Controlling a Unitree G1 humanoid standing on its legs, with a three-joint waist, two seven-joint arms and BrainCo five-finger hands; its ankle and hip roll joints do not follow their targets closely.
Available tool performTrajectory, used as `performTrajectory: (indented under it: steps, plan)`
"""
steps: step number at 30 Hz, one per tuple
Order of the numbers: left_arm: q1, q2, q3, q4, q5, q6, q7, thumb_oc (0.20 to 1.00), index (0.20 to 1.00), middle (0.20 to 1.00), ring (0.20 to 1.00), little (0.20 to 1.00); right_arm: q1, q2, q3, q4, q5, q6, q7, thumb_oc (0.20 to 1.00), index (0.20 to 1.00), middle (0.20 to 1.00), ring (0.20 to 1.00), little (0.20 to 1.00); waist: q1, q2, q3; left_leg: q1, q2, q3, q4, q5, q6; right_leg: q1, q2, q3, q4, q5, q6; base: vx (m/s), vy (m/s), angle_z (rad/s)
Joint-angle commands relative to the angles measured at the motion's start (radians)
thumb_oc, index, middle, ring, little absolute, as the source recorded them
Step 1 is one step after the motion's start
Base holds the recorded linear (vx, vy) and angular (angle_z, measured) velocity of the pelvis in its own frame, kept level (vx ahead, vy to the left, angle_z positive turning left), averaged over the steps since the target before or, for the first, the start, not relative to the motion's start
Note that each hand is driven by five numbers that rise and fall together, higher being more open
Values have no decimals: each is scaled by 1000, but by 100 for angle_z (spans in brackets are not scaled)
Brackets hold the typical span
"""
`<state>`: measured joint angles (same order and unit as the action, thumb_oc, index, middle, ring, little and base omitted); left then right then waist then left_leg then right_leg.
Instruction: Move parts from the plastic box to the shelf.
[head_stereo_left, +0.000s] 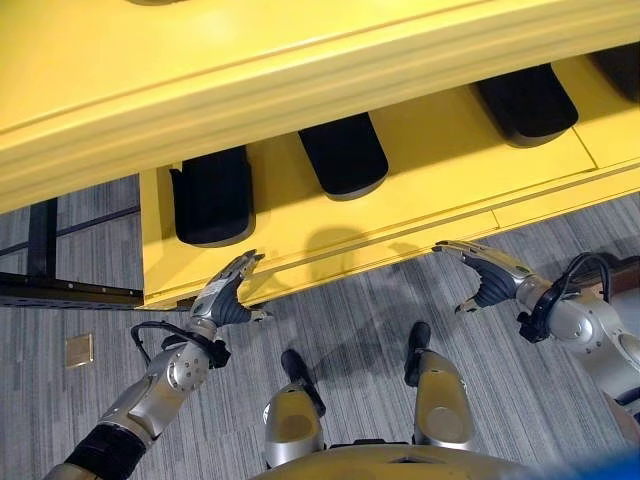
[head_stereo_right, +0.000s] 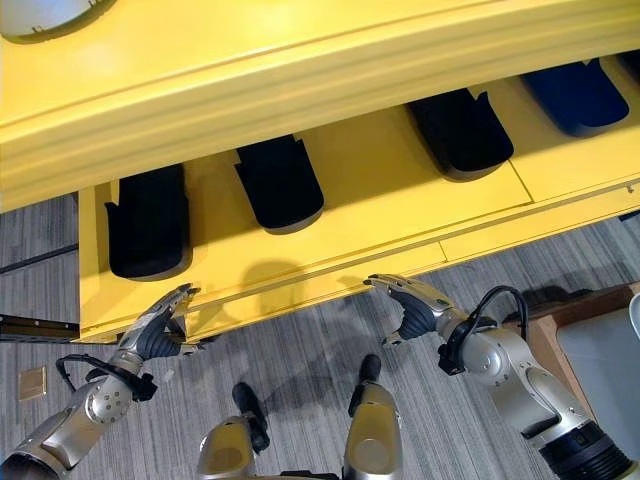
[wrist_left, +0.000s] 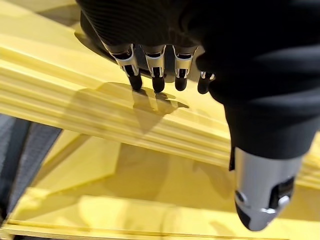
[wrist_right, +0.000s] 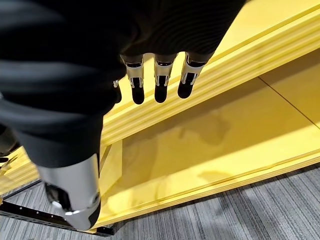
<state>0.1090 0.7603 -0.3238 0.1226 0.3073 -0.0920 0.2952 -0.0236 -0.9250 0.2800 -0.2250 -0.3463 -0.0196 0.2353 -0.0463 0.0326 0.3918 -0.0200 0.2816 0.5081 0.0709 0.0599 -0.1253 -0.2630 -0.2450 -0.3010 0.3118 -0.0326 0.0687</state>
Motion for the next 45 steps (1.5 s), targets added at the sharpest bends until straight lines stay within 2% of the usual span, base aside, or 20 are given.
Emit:
performTrajectory:
  steps: [1,13,15,20,25,29,33,45]
  plan:
    - [48,50,50,-10,33,46,69,1000,1000,1000,1000,1000,-2,-21,-9,-38,5,-43,-23,1000,1000,1000,1000,1000,-2,-49,-22,-55,20,-39,81,-19,4,138,33,-20,-47,-66,23,0,0,0]
    - [141,50,132,29,130,136,54,1000,1000,1000,1000,1000,38,-14,-44,-54,-6,-39,-14,1000,1000,1000,1000,1000,8,-33,-22,-54,8,-46,81,-24,8,134,24,-25,-42,-70,22,0,0,0]
    - [150,50,137,33,127,140,57,1000,1000,1000,1000,1000,39,-15,-47,-54,-5,-39,-11,1000,1000,1000,1000,1000,9,-32,-22,-54,8,-45,81,-23,8,134,23,-25,-41,-71,22,0,0,0]
    - [180,45,155,63,155,98,70,1000,1000,1000,1000,1000,52,-14,-49,-57,-16,-40,-13,1000,1000,1000,1000,1000,9,-28,-24,-53,6,-41,80,-25,10,130,17,-27,-35,-74,22,0,0,0]
    - [172,54,144,50,166,84,77,1000,1000,1000,1000,1000,57,-26,-52,-57,-12,-37,-11,1000,1000,1000,1000,1000,3,-27,-34,-46,4,-37,76,-26,12,133,17,-28,-35,-76,21,0,0,0]
    - [146,66,126,49,187,129,58,1000,1000,1000,1000,1000,50,-33,-49,-43,-11,-38,-4,1000,1000,1000,1000,1000,-3,-28,-43,-44,5,-36,78,-27,11,135,18,-25,-36,-75,21,0,0,0]
    - [109,72,105,72,196,146,19,1000,1000,1000,1000,1000,41,-38,-41,-34,-5,-47,8,1000,1000,1000,1000,1000,-14,-28,-50,-38,6,-34,77,-26,10,136,21,-20,-33,-76,22,0,0,0]
    - [27,73,44,94,221,171,-5,1000,1000,1000,1000,1000,22,-35,-18,-35,-1,-43,39,1000,1000,1000,1000,1000,-37,-32,-67,-29,10,-27,82,-27,10,143,28,-3,-34,-77,19,29,5,-3]
